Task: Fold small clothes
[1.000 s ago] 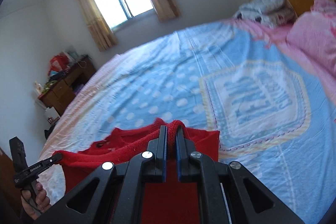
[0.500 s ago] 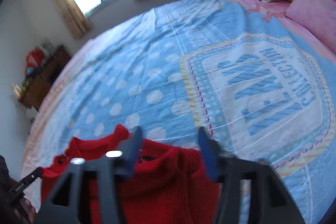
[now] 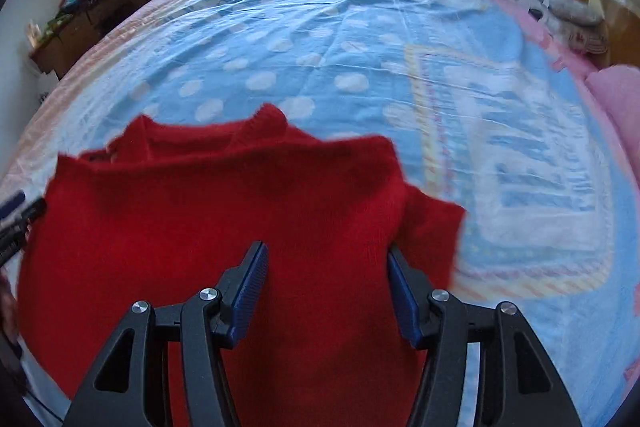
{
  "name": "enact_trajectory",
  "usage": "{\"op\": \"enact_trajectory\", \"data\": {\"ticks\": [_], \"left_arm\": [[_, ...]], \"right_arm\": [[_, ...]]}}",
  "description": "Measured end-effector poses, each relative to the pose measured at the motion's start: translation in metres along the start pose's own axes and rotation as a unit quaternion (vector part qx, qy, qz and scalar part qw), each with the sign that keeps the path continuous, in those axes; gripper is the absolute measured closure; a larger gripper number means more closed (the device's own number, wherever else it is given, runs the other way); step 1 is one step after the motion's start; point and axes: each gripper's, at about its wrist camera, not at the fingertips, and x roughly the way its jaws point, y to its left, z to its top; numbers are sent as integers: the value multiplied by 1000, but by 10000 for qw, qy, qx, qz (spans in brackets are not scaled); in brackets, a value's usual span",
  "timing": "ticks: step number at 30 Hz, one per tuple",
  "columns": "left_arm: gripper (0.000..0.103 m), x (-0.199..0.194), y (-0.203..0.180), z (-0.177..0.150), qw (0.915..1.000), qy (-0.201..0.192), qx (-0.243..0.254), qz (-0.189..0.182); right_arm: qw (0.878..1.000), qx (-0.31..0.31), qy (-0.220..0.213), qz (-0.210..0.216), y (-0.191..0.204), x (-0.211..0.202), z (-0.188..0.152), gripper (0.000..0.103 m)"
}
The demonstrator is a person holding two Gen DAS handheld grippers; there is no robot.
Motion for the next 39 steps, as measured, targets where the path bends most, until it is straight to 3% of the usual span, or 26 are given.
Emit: {"op": "enact_trajectory", "data": {"ticks": [4,6,10,16,23,24,26,29,32,39], "left_arm": [[27,-16,19,-16,9998,50,-190,-90],[26,-29,27,-29,9999,4,-157,-62],[26,-50,39,-59,9996,66,-148,-224],[26,-74,29,-91,9988,-1,-124,-480],[23,-64,6,-106,9997,-35,41,-242],[22,-65,6,-107,9998,-46,13,-217],[22,-68,9,-109,9997,-55,-60,-228],[22,-70,11,-111,9998,-67,-80,-197],[18,-71,10,-116,9998,-102,-61,-152],[5,-70,20,-124,9995,-172,-160,-215]], "right_arm": [[9978,654,-60,102,-21,4,4,44],[9970,678,-142,332,-23,-7,-7,44],[9970,540,-396,400,-30,-42,-43,44],[9928,768,-738,554,-53,-94,-108,44],[9910,1001,-600,658,-63,-79,-137,44],[9906,1022,-618,668,-64,-79,-140,47],[9885,1037,-655,886,-64,-79,-146,78],[9906,862,-695,808,-56,-85,-153,98],[9929,722,-814,482,-52,-92,-161,99],[9940,669,-759,427,-53,-87,-172,99]]}}
